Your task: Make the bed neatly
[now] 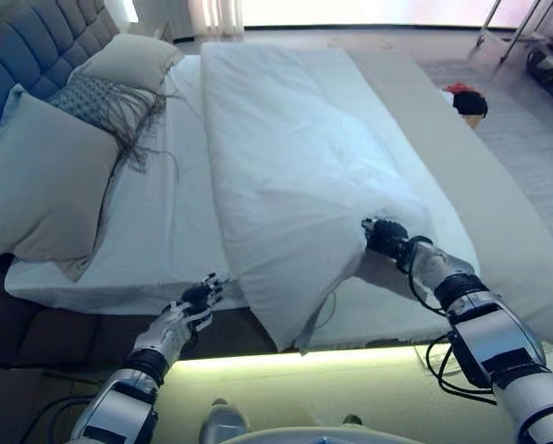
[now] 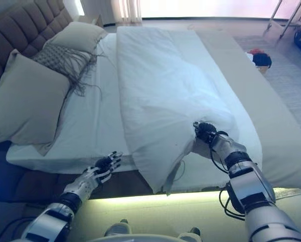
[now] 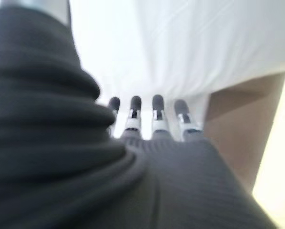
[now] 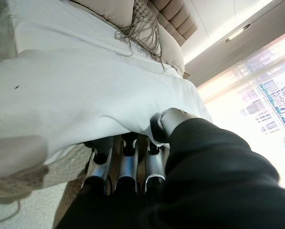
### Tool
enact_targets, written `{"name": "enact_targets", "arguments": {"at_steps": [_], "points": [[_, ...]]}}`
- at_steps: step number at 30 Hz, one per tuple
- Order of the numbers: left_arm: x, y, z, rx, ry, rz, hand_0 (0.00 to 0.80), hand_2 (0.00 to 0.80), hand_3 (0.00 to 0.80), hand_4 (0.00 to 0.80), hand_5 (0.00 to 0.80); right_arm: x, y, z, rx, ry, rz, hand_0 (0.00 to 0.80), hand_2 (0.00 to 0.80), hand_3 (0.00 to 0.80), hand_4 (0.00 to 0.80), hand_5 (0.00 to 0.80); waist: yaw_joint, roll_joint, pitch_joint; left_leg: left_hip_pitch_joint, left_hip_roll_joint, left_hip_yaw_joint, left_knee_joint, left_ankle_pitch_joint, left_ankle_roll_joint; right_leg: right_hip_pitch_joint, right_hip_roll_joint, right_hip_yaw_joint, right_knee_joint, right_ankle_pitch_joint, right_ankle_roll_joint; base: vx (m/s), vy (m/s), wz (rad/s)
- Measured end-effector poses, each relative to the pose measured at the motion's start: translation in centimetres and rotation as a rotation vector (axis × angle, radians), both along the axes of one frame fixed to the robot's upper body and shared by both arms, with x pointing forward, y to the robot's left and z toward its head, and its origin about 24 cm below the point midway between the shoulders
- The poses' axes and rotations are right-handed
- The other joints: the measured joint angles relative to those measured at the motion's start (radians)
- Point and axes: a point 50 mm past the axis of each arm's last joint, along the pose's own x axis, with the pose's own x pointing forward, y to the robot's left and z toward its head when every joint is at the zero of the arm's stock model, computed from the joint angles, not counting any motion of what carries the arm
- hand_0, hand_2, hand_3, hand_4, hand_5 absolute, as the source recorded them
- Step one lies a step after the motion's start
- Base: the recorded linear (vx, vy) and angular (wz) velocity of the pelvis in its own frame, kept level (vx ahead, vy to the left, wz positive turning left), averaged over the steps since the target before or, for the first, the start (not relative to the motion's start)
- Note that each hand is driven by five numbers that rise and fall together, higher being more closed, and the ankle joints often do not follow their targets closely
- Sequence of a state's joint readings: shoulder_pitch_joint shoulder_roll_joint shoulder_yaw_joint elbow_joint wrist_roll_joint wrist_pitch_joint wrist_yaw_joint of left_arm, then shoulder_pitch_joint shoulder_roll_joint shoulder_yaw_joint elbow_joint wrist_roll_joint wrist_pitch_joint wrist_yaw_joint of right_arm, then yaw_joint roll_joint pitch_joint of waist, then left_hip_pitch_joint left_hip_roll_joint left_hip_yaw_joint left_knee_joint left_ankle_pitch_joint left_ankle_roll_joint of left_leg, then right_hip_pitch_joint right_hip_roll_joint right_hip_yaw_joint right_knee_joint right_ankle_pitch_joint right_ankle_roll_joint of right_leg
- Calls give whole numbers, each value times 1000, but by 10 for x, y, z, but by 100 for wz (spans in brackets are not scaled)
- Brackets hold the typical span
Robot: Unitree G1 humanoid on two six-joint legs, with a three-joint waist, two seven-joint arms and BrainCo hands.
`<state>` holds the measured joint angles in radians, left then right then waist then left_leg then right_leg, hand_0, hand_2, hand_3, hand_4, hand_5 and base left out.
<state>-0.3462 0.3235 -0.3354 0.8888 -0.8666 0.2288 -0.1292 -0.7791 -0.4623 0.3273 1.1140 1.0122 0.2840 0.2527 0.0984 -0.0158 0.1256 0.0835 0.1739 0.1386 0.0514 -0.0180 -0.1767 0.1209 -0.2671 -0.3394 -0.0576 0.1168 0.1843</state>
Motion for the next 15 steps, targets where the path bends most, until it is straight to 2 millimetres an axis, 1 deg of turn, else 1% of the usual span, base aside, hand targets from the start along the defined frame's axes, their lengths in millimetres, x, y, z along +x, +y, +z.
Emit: {"name": "enact_targets", "arguments": {"at_steps": [4, 7, 9, 11, 13, 15], "points": [[-15, -35, -11, -334, 165, 32, 0, 0, 0, 0, 0, -1, 7, -3, 15, 13, 15, 800, 800, 800, 800, 800, -4, -6, -5, 13, 2, 2, -3, 1, -1, 10, 2, 1, 0, 0, 0, 88, -42, -1], [-27, -64, -13, -610, 266, 68, 0, 0, 0, 0, 0, -4, 13, -11, 28, 34, 24, 800, 800, 800, 800, 800, -3, -23, -17, 14, 6, 2, -4, 1, -2, 10, 6, 1, -1, -1, 0, 84, -86, -1], [-35, -78, -14, -749, 326, 84, 0, 0, 0, 0, 0, -8, 21, -20, 46, 54, 34, 800, 800, 800, 800, 800, -3, -39, -27, 17, 12, 7, -6, 2, -4, 10, 12, 4, -2, -1, -1, 82, -129, -6], [-46, -88, -18, -843, 399, 101, 0, 0, 0, 0, 0, -11, 31, -25, 60, 72, 43, 800, 800, 800, 800, 800, -4, -53, -35, 27, 21, 16, -12, 4, -7, 11, 20, 7, -2, -2, -2, 59, -128, -10], [-56, -96, -21, -911, 462, 116, 0, 0, 0, 0, 0, -11, 35, -27, 65, 80, 46, 800, 800, 800, 800, 800, -4, -61, -40, 29, 28, 20, -13, 6, -11, 10, 26, 9, -2, -3, -4, 45, -126, -4], [-65, -98, -24, -966, 518, 152, 0, 0, 0, 0, 0, -12, 38, -29, 70, 86, 49, 800, 800, 800, 800, 800, -2, -71, -46, 32, 37, 20, -24, 12, -19, 8, 37, 9, -1, -5, -7, 29, -126, -1]]}}
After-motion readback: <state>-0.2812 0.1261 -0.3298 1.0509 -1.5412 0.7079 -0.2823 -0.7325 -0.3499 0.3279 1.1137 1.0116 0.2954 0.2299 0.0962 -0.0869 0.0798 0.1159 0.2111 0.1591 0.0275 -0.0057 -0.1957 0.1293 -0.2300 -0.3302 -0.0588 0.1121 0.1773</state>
